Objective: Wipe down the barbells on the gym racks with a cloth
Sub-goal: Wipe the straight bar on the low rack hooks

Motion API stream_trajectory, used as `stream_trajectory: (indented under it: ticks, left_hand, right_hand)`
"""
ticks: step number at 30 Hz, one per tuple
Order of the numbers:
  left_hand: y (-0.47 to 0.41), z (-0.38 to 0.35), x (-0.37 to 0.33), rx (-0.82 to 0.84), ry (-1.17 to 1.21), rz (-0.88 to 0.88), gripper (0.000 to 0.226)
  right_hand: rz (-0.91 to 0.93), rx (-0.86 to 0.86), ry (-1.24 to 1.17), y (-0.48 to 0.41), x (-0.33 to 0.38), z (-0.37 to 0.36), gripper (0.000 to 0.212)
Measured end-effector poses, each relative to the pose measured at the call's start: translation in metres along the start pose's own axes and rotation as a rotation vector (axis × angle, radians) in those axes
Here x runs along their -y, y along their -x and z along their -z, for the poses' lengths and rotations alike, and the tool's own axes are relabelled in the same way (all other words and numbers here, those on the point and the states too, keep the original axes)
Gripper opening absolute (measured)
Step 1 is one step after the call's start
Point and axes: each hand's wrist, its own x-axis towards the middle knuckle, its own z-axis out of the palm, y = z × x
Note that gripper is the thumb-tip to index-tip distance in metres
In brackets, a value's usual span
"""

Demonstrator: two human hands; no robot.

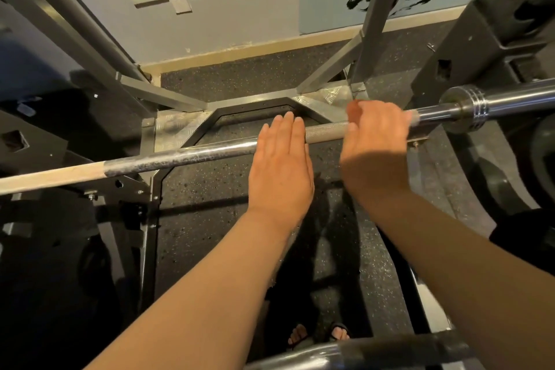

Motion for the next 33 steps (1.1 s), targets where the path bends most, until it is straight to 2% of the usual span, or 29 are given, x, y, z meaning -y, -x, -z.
stream_trajectory:
  ticks: [3,6,9,11,13,16,18,20,24,27,30,33]
  left_hand:
    - [0.002,0.0,0.0,0.004,-0.01,0.043,0.05]
    - [0.005,0.003,0.005,-0.017,-0.037,0.046,0.052]
    - [0.005,0.006,0.007,-0.016,-0.041,0.023,0.053]
    - [0.003,0.006,0.006,-0.027,-0.033,0.03,0.052]
    - [0.002,0.005,0.005,-0.043,-0.017,0.044,0.049]
    - [0.004,0.005,0.011,-0.035,0.008,0.039,0.048]
    - [0.004,0.006,0.015,-0.031,-0.015,0.0,0.049]
    - [0.004,0.008,0.017,-0.034,-0.023,-0.022,0.049]
    - [0.007,0.008,0.015,-0.074,0.006,0.051,0.049]
    - [0.01,0.007,0.014,-0.085,0.021,0.09,0.049]
    - [0.01,0.007,0.015,-0.087,0.025,0.092,0.048]
    - [0.009,0.007,0.015,-0.099,0.034,0.089,0.047]
  right_hand:
    - [0.2,0.107,-0.167,0.008,0.029,-0.001,0.039]
    - [0.343,0.182,-0.231,-0.002,0.009,0.005,0.039]
    - [0.237,0.166,-0.163,-0.006,-0.014,0.006,0.041]
    - [0.102,0.064,-0.196,0.0,0.002,0.004,0.038]
    - [0.06,0.017,-0.261,0.007,0.031,-0.001,0.031]
    - [0.266,0.083,-0.34,0.008,0.045,-0.002,0.037]
    - [0.394,0.127,-0.274,-0.003,0.028,0.002,0.04]
    - [0.415,0.173,-0.172,-0.012,0.006,0.006,0.044]
    - [0.171,0.14,0.0,-0.021,0.006,-0.001,0.061]
    - [0.031,0.084,-0.09,-0.026,0.037,-0.004,0.046]
    - [0.137,0.028,-0.237,-0.003,0.041,-0.007,0.033]
    - [0.296,0.09,-0.3,0.017,0.027,-0.006,0.044]
